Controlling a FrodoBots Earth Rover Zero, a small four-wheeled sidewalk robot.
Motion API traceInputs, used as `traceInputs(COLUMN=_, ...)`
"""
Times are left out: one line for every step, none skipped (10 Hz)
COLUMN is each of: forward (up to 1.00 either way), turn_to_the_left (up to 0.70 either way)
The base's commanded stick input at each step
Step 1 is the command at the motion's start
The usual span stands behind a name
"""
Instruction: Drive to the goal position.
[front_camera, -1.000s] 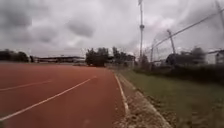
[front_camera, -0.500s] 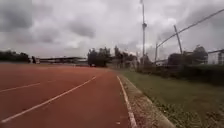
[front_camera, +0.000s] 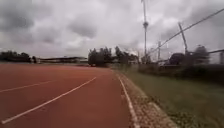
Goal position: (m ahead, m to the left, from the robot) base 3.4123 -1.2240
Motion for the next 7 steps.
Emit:
traceInputs(forward=0.70, turn_to_the_left=0.00)
traceInputs(forward=0.70, turn_to_the_left=0.00)
traceInputs(forward=0.70, turn_to_the_left=-0.07)
traceInputs(forward=0.70, turn_to_the_left=-0.25)
traceInputs(forward=0.70, turn_to_the_left=-0.34)
traceInputs(forward=0.70, turn_to_the_left=-0.34)
traceInputs(forward=0.70, turn_to_the_left=-0.33)
